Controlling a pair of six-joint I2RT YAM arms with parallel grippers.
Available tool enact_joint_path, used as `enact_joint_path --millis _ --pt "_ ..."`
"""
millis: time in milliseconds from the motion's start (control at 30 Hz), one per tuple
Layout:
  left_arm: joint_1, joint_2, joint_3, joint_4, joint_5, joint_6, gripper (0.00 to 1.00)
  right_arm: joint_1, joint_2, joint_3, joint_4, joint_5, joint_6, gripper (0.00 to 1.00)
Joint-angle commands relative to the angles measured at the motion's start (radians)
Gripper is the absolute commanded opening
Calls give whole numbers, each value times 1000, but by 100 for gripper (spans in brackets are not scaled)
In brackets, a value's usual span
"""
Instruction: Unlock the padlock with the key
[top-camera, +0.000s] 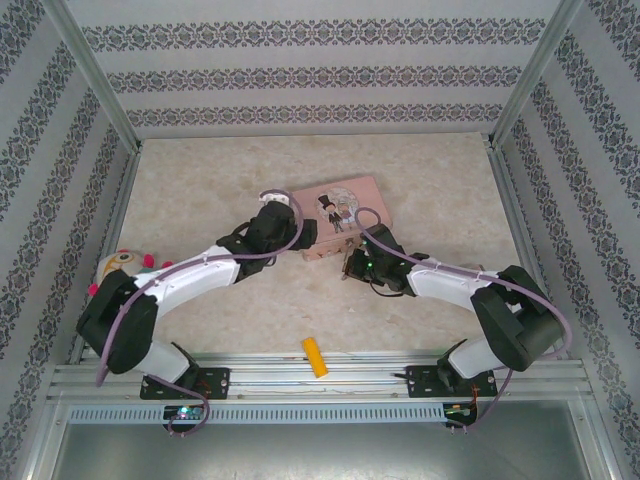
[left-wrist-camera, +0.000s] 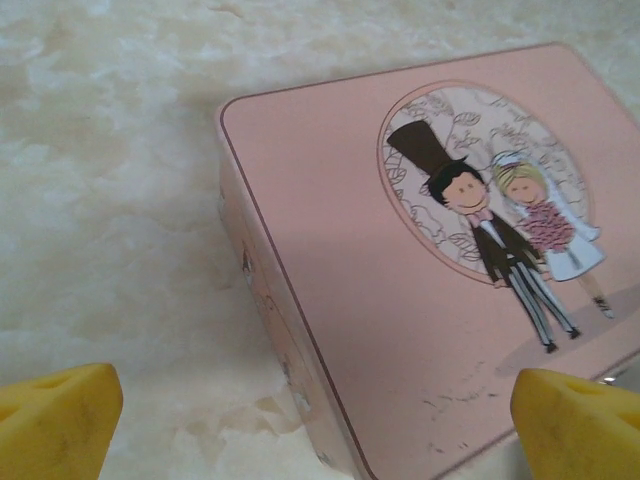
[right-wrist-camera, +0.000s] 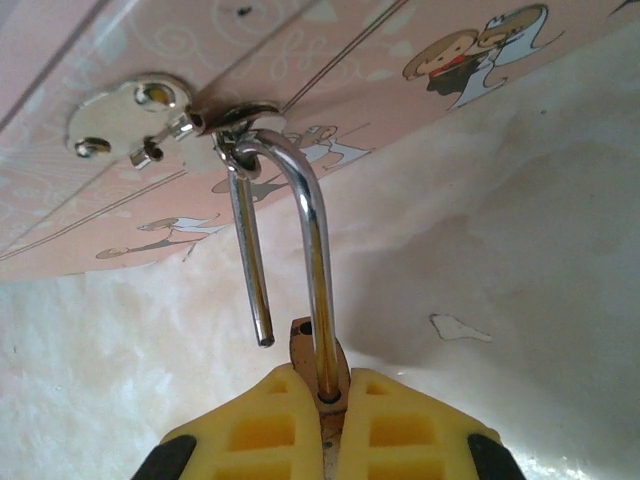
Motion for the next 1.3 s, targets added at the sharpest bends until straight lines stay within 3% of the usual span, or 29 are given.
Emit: enact_joint_path --millis 0,700,1033,1267 --pt "-9 41 40 -47 -36 58 99 -32 -22 -22 35 4 29 0" --pt "-33 81 64 -33 -4 101 99 -105 24 -98 344 -212 63 0" --pt "-64 180 140 -92 -9 121 99 -146 -23 -226 482 -291 59 0" --pt "-65 207 141 -141 -26 105 99 -201 36 -278 716 -395 106 0"
